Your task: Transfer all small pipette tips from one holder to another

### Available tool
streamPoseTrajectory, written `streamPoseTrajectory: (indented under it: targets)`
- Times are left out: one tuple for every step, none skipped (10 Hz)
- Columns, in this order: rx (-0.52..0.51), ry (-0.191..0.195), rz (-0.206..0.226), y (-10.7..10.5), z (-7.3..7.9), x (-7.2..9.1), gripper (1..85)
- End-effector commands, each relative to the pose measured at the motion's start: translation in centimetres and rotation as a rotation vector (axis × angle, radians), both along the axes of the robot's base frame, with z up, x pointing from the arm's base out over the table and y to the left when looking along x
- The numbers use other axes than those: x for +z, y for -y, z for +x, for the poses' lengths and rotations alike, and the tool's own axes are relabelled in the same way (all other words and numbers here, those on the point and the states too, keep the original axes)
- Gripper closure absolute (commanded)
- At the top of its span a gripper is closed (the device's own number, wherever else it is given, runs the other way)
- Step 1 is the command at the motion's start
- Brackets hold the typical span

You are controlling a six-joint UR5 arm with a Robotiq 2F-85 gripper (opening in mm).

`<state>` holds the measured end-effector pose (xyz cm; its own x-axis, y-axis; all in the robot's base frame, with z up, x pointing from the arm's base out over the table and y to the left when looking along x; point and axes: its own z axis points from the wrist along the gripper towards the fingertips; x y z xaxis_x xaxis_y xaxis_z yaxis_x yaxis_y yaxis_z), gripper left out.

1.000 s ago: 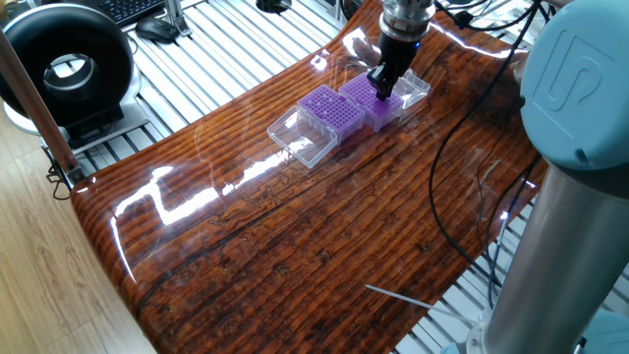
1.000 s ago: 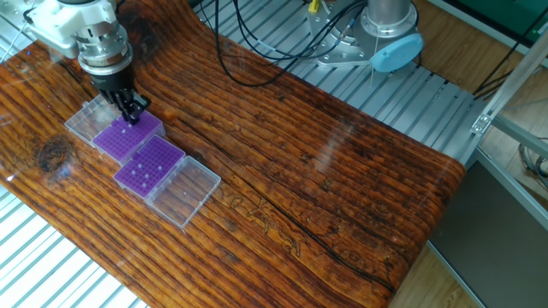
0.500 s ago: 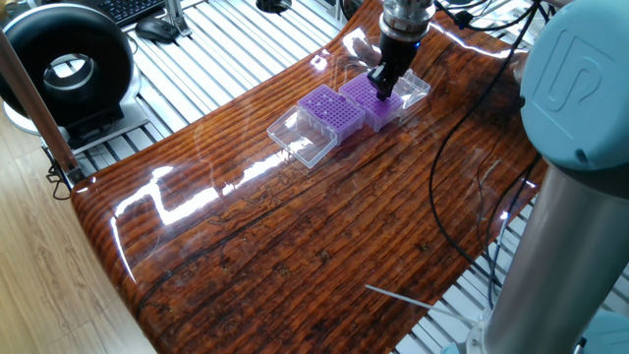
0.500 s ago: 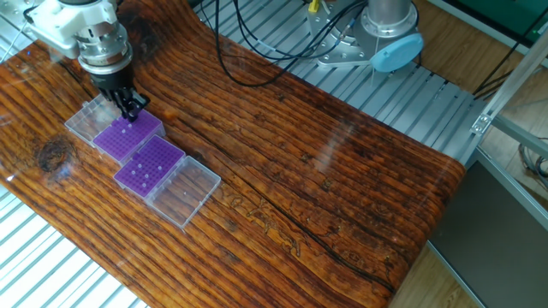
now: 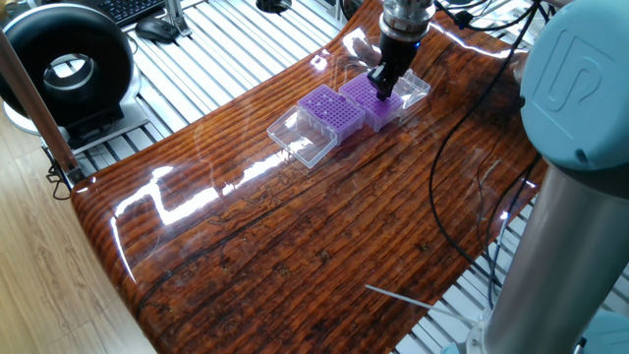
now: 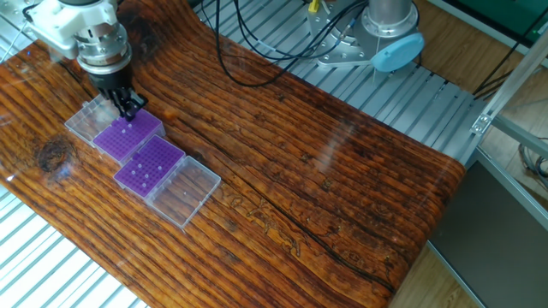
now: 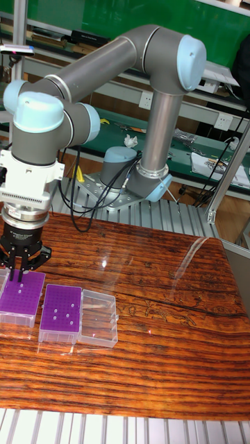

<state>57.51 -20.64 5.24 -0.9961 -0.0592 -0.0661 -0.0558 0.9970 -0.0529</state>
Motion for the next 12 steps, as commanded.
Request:
streamPoseTrajectory:
  targets:
    - [-0.053,0.02,-0.013,-0.6,0.6,0.0,64.3]
    - [-0.07,0.019,-0.02,-1.0,0.9,0.3,64.3]
    - [-0.094,0.008,-0.029,-1.3,1.1,0.9,64.7]
    - [-0.119,0.006,-0.049,-1.4,1.5,1.2,65.7]
    - [-0.129,0.013,-0.051,-1.5,1.5,1.1,66.3]
    - [-0.126,0.022,-0.043,-1.8,1.7,1.1,66.3]
    - [-0.107,0.035,-0.028,-2.5,2.0,1.1,66.3]
    - [-0.087,0.05,-0.026,-3.0,2.3,1.2,66.3]
    - [-0.081,0.048,0.018,-4.4,2.1,1.4,66.3]
    - [-0.073,0.048,0.054,-5.6,2.1,1.7,65.7]
    - [-0.06,0.053,0.051,-6.1,2.3,1.9,65.0]
    - [-0.065,0.055,0.05,-7.0,2.5,2.1,63.3]
